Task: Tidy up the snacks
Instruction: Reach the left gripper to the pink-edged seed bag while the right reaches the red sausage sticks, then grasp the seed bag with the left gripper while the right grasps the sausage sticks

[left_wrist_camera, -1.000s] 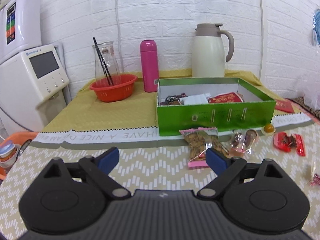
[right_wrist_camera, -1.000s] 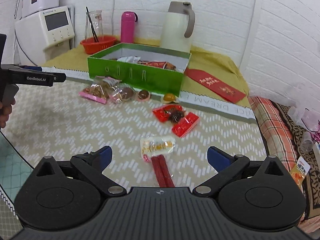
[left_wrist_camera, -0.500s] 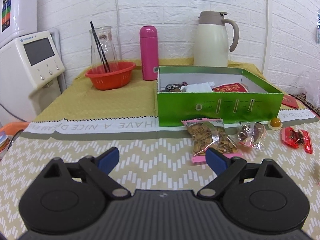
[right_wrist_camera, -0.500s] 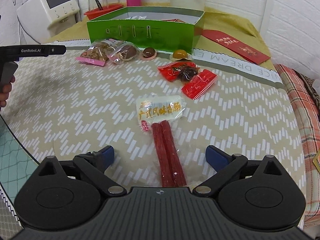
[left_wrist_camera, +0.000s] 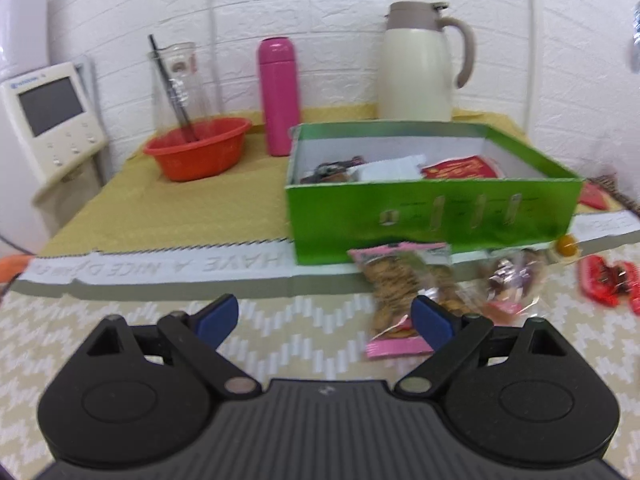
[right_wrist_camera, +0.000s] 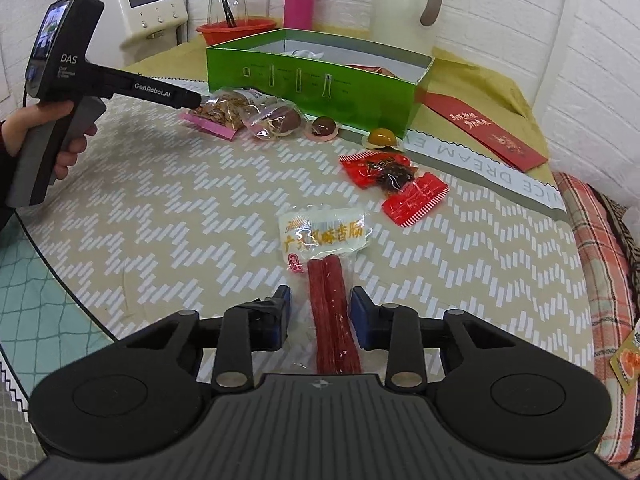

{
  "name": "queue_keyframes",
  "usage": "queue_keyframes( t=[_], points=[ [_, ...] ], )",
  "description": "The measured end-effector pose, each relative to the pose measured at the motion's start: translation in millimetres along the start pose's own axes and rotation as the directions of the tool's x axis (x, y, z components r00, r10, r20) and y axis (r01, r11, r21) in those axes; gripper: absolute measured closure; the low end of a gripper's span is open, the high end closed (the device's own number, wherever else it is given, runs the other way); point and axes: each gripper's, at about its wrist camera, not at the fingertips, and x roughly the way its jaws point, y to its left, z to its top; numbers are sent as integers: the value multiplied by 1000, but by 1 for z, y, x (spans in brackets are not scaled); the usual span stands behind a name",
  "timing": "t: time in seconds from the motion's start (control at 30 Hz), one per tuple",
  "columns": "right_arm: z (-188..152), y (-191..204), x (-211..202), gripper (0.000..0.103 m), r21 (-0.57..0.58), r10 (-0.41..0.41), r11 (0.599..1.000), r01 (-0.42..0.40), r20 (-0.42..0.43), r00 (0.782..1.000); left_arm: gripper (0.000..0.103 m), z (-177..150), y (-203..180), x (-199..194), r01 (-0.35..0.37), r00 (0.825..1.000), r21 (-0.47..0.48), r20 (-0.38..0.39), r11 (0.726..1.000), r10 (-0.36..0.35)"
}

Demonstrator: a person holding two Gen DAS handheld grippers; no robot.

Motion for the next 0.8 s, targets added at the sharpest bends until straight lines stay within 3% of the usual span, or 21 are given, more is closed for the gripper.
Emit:
queue_keyframes(
  t=[0.1, 0.23, 0.3, 0.4, 0.5, 0.57, 0.67, 0.7, 0.77, 0.8],
  points=[
    [0, -1, 0, 46, -4, 4, 1000, -4, 5, 1000, 10, 7, -2, 4, 91, 996, -21, 20, 996, -91],
    [-1, -6, 1, 44, 22, 26, 999, -26, 8, 1000, 10, 22, -16, 29, 52, 998, 28, -38, 998, -51],
    [-2, -8, 1, 42, 40, 36, 999, -36, 8, 999, 10, 32, -16, 43, 48, 995, 1, -91, 999, -48],
    [-2, -10, 2, 41, 55, 47, 997, -48, 8, 999, 10, 45, -22, 62, 79, 975, -4, -208, 997, -78],
    [-3, -12, 3, 36, 65, 55, 996, -56, 10, 998, 10, 46, -43, 69, 104, 957, 103, -281, 989, -72],
    [-4, -13, 4, 36, 74, 61, 995, -62, 13, 998, 8, 40, -50, 70, 77, 962, 139, -271, 987, -36],
    [-4, -12, 3, 37, 80, 56, 995, -58, 22, 998, 9, 37, -42, 71, 79, 962, 73, -269, 994, -57],
    [-5, -11, 2, 43, 82, 54, 995, -56, 27, 998, 16, 34, -39, 69, 96, 965, 56, -250, 994, -79],
    [-5, -9, -1, 49, 93, 42, 995, -45, 40, 998, 45, 33, -37, 61, 114, 973, 54, -207, 992, -100],
    [-5, -8, -4, 57, 98, 39, 994, -44, 47, 998, 49, 34, -37, 59, 113, 973, 45, -209, 993, -101]
  ],
)
